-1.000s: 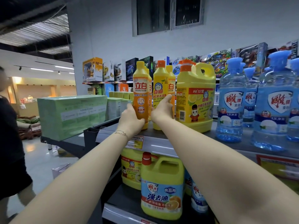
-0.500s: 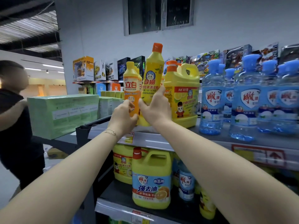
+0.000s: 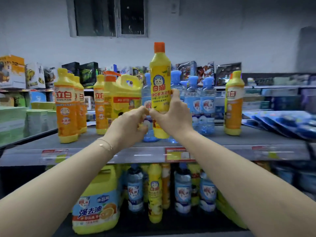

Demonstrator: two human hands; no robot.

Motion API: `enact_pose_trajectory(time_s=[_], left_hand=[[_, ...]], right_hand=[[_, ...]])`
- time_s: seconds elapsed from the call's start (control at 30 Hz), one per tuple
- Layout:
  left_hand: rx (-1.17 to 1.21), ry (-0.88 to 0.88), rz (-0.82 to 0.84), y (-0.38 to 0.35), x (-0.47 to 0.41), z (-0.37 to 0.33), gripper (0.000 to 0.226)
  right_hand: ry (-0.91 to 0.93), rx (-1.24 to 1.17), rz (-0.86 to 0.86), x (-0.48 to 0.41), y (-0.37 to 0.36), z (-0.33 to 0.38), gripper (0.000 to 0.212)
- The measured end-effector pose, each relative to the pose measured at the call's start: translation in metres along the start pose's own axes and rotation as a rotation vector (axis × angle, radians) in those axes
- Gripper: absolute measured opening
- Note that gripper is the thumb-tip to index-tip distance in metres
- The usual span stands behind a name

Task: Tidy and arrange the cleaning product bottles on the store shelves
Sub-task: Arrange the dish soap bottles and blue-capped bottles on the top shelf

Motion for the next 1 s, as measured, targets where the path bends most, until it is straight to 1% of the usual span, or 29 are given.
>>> enact_pose_trajectory(time_s=[0.13, 0.27, 0.47, 0.63, 0.77, 0.87, 0.93, 1.0], left_hand=[[-0.027, -0.123, 0.024, -0.033, -0.019, -0.048, 0.029], [-0.035, -0.22, 0.044, -0.062, -0.032, -0.087, 0.026], [-0.066, -0.279, 0.112, -0.099, -0.043, -0.12, 0.026], [-0.082, -0.311, 0.146, -0.12, -0.046, -0.134, 0.027], [-0.085, -0.294, 0.191, -0.134, -0.055, -0.143, 0.031], [-0.051, -0.25, 0.233, -0.146, -0.063, -0.15, 0.033], [-0.003, -0.193, 0.273, -0.156, -0.069, -0.156, 0.036], [0.092, -0.097, 0.316, -0.167, -0.075, -0.163, 0.044]], right_hand=[[-0.05, 0.081, -0.079, -0.008, 0.047, -0.042, 0.06], [-0.098, 0.178, -0.127, -0.013, 0.083, -0.083, 0.062], [-0.212, 0.293, -0.136, -0.015, 0.109, -0.143, 0.061], [-0.299, 0.331, -0.142, -0.021, 0.121, -0.178, 0.05], [-0.332, 0.374, -0.15, -0.029, 0.127, -0.198, 0.048], [-0.333, 0.411, -0.103, -0.033, 0.129, -0.208, 0.048], [-0.318, 0.426, -0.039, -0.036, 0.127, -0.211, 0.056], [-0.297, 0.401, 0.018, -0.037, 0.124, -0.214, 0.064]])
Point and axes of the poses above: each hand's wrist, its own x-axis away from the middle knuckle, its own y-axis out of the back of the hand, z = x × y, the point moved 3 cm from there along -x, towards the middle knuckle, and after that the axes turned 9 degrees about -z, right-handed, at the moved point
